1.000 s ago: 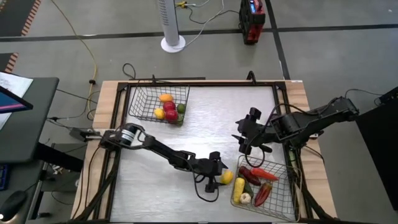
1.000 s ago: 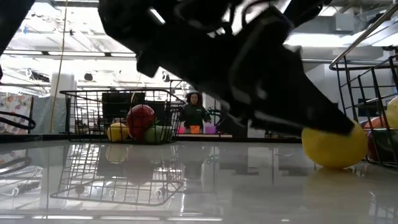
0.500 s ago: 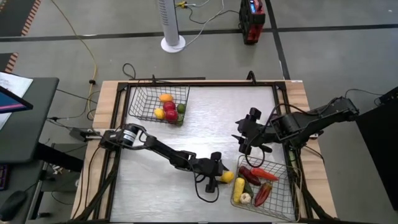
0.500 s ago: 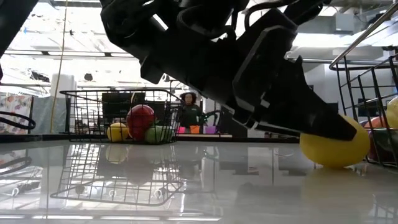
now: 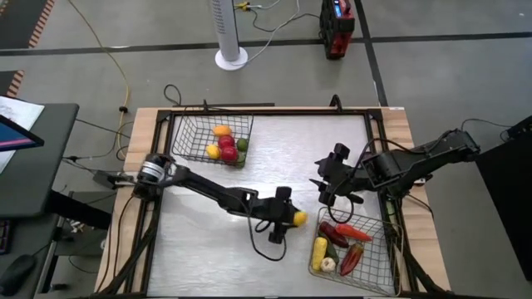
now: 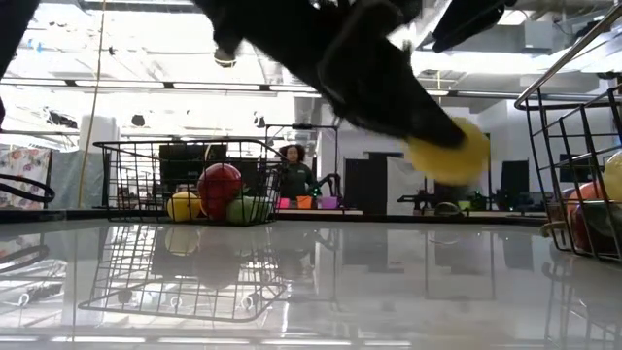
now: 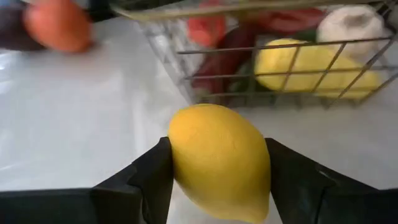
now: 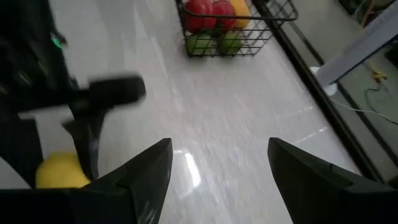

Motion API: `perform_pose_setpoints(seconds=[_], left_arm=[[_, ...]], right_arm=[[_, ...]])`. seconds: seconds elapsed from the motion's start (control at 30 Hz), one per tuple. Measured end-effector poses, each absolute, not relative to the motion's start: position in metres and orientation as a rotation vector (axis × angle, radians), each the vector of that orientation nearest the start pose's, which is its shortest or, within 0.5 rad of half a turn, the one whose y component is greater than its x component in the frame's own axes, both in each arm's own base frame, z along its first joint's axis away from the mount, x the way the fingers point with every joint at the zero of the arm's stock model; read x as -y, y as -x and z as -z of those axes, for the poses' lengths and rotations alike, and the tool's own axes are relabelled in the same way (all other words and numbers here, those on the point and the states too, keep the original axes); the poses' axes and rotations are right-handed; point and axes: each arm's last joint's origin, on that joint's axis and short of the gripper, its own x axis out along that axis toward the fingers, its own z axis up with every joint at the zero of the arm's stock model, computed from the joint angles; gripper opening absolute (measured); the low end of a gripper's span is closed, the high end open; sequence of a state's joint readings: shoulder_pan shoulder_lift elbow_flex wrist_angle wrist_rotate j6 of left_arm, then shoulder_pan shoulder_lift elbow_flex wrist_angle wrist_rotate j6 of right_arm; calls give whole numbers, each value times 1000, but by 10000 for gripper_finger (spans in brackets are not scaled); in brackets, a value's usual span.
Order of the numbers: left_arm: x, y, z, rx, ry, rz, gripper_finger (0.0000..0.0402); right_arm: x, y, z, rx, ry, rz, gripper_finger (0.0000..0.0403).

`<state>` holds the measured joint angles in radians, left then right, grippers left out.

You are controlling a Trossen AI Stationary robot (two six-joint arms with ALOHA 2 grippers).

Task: Sort produce into baskets
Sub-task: Put the lemon into the black wire basket

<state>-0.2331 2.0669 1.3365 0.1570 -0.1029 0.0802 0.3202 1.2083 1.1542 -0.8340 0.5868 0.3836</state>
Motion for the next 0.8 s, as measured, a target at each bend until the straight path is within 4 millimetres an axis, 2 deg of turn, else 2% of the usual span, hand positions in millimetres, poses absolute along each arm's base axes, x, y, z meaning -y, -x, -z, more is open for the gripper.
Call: perform_pose_setpoints(seconds=[0.13,0.23,0.4,0.53,0.7,0.8], left_arm=[[88,-421,-194,-605,-275,56,203],[68,-398,-210,-593,-293,-32,203],[23,-342,-231,-524,-231,-252,203],[-5,-295,-246,-431,-207,-478,203],[-35,-249,-248,-380,-134,-692,204],[-45,-229,-242,-375,-107,-726,213]], right_arm=[[-57,-224,-325,-734,57,432,290],[-57,-223,-323,-728,63,439,290],[-57,-223,-319,-727,72,456,290],[-58,-224,-321,-709,75,451,290],[-57,-227,-323,-686,69,449,290],[-52,-227,-322,-693,35,463,290]])
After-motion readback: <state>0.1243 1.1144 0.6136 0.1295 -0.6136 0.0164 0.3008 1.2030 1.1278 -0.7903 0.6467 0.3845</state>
